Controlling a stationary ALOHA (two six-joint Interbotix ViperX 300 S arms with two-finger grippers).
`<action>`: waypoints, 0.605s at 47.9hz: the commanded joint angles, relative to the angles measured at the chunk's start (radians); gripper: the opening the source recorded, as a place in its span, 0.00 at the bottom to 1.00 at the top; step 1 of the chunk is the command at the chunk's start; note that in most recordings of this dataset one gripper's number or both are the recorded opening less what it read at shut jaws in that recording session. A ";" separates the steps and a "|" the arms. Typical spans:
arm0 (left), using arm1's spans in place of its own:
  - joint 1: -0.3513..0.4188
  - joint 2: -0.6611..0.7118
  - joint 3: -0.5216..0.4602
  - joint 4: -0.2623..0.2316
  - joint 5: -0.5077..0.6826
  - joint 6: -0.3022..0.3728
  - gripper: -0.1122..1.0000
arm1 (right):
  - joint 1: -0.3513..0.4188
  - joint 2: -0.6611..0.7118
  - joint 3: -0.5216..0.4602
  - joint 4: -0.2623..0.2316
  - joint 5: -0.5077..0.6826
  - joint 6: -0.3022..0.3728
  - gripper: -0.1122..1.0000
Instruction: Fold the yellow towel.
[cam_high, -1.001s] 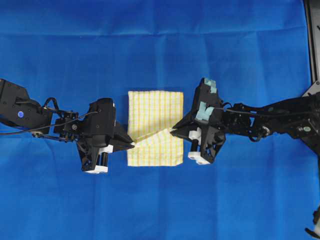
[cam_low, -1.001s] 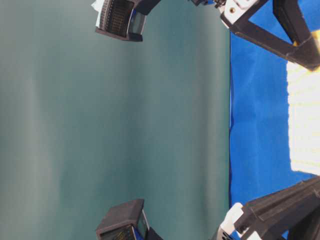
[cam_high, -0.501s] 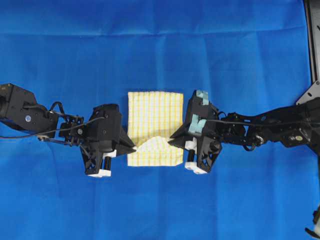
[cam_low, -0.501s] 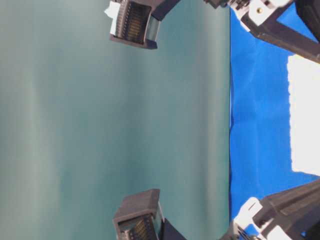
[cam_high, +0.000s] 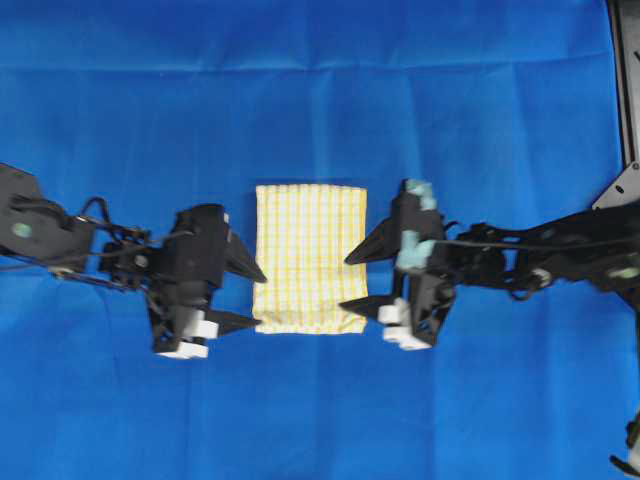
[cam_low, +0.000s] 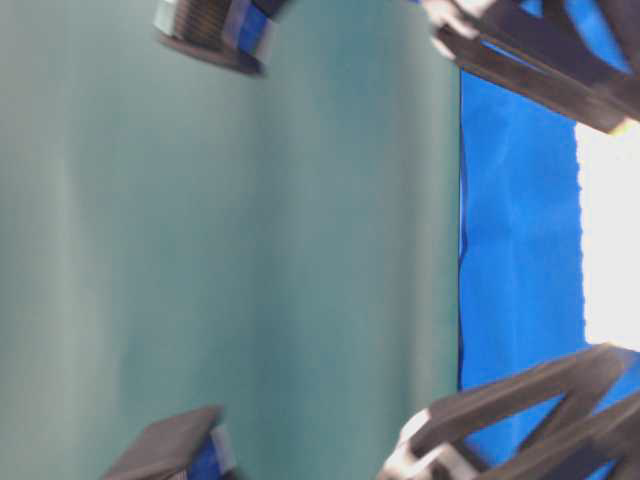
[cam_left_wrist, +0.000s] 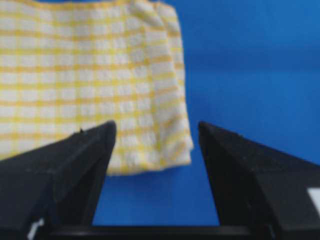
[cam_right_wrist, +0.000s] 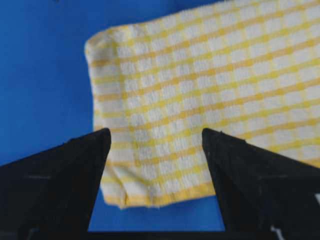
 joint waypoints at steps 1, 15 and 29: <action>0.000 -0.094 0.014 0.002 0.037 -0.002 0.64 | 0.005 -0.103 0.029 -0.005 -0.009 -0.015 0.75; -0.002 -0.301 0.169 0.002 0.015 -0.009 0.63 | 0.005 -0.408 0.224 -0.005 -0.012 -0.086 0.75; 0.002 -0.511 0.333 0.002 -0.072 0.002 0.63 | 0.005 -0.669 0.353 -0.006 0.041 -0.184 0.75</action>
